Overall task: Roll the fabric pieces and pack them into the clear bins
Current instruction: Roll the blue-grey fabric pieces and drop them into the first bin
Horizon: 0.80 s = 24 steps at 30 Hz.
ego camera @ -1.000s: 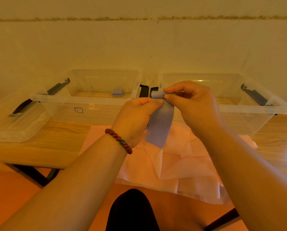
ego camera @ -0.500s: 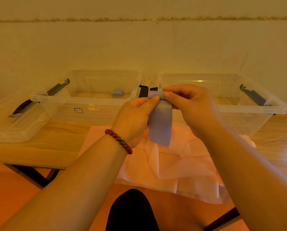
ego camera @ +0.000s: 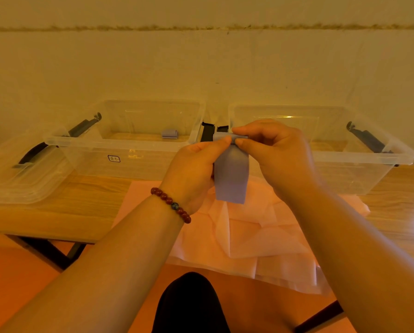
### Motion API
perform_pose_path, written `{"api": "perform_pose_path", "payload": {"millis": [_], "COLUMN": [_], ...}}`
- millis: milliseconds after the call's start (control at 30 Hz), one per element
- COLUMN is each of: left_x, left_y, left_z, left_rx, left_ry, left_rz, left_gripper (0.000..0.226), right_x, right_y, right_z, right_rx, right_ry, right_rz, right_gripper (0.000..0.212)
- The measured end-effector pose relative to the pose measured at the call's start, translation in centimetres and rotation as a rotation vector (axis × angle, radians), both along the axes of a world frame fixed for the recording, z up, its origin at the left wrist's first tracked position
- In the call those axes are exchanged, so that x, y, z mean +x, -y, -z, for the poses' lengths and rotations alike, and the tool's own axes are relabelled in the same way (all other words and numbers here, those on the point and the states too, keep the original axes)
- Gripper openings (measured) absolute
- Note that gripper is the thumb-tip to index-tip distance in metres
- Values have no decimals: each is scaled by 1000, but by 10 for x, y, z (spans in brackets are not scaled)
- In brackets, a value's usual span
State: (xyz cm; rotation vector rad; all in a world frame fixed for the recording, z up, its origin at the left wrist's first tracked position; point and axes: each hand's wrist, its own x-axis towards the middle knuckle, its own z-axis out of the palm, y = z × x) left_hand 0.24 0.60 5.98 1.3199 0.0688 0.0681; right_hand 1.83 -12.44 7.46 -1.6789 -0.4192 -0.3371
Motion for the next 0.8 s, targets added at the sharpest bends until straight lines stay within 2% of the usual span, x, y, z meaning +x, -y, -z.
{"api": "perform_pose_path", "payload": {"millis": [233,433,800], "left_x": [-1,-4,-4], "left_y": [-1,0,-2], "left_z": [1,4,3], "left_rx": [57,65,82], "left_ry": [32,-5,-48], "left_rz": [-38,14,-4], "left_gripper": [17,16,6], "right_x": [3,1,0], "right_y": [3,1,0], "right_z": [3,2,0], "right_rx": [22,18,-29], "right_ry": [-87,-40,-42], "right_rz": [-49,44,54], "right_gripper": [26,25,22]}}
